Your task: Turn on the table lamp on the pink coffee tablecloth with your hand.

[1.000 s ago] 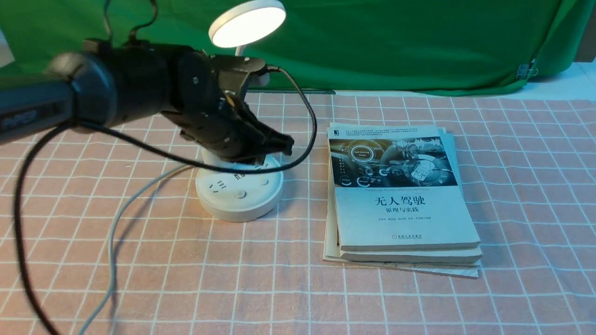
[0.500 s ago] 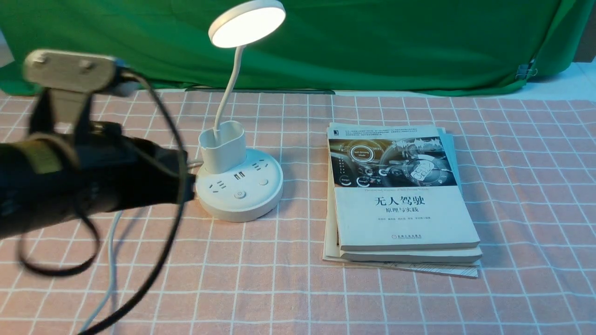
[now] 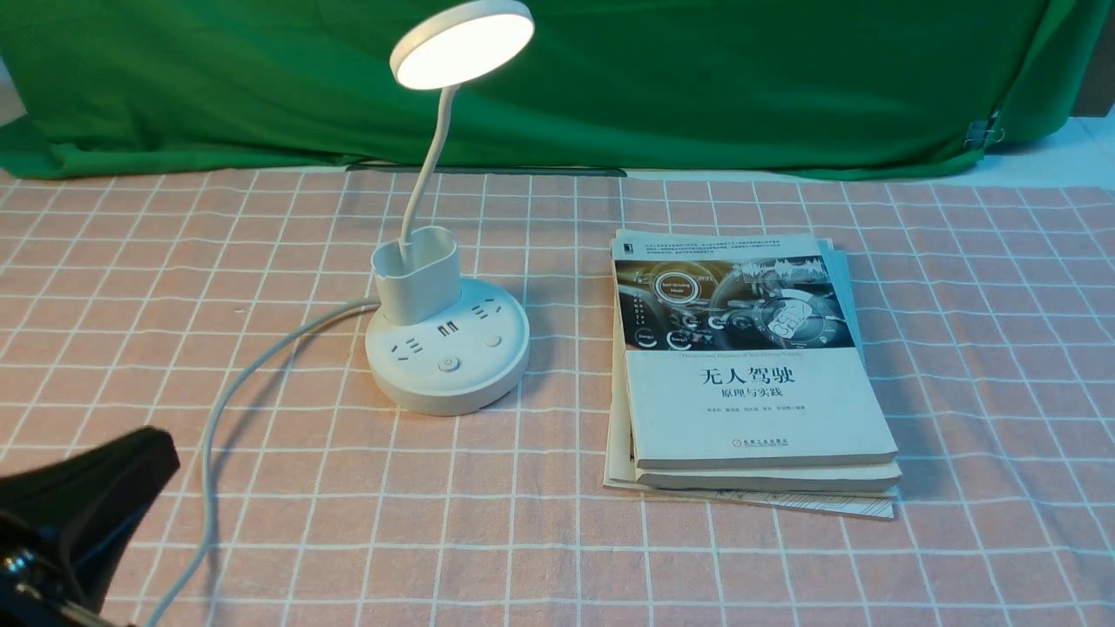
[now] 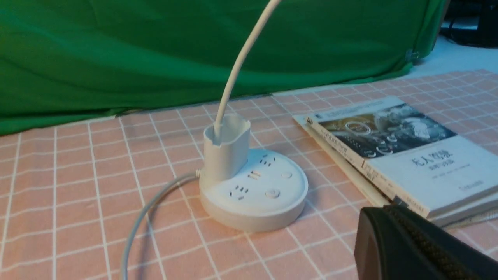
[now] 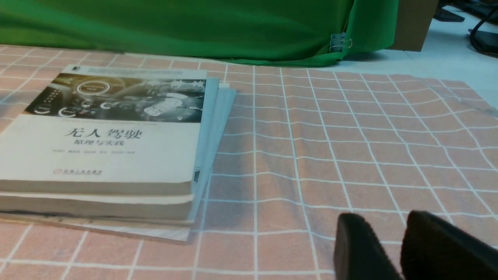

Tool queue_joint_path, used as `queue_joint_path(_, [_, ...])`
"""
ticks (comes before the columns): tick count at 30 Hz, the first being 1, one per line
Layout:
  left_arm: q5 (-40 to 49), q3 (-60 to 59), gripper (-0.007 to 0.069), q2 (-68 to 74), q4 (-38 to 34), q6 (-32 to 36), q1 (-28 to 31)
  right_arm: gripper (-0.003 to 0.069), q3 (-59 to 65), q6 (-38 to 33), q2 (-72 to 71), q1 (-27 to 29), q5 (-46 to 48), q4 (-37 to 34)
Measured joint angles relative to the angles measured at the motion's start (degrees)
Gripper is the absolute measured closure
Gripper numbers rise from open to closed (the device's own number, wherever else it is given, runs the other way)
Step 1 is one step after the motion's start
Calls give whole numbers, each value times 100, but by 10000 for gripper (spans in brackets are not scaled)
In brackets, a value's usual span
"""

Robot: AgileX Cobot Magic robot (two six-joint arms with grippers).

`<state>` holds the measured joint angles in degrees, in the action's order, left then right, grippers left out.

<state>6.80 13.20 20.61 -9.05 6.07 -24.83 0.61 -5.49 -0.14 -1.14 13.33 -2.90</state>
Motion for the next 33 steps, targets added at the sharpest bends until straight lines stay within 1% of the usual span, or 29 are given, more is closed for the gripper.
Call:
queue_joint_path(8, [-21,-894,624,-13,20,0,0,418,0,0,0,0,0,0])
queue_joint_path(14, [7,-1313,624,-52,152,0,0,418,0,0,0,0,0,0])
queue_joint_path(16, [145,-1345,624,-352,242,31,0,418,0,0,0,0,0,0])
queue_joint_path(19, [503,-1349,624,-981,578,94,7,418,0,0,0,0,0,0])
queue_joint_path(21, [546,-1349,624,-1311,671,112,115,418,0,0,0,0,0,0])
queue_joint_path(24, [575,-1349,624,-1798,706,118,444,418,0,0,0,0,0,0])
queue_joint_path(25, [578,-1349,624,-1981,700,56,725,418,0,0,0,0,0,0])
queue_joint_path(26, [578,-1349,624,-2009,687,-17,835,418,0,0,0,0,0,0])
queue_joint_path(29, [624,-1349,624,-2055,648,-420,1407,418,0,0,0,0,1,0])
queue_joint_path(30, [631,-1349,624,-2055,647,-440,1441,418,0,0,0,0,1,0])
queue_joint_path(31, [643,-1349,624,-2061,640,-517,1657,418,0,0,0,0,1,0])
queue_joint_path(33, [655,-1349,624,-2064,635,-642,1831,418,0,0,0,0,1,0])
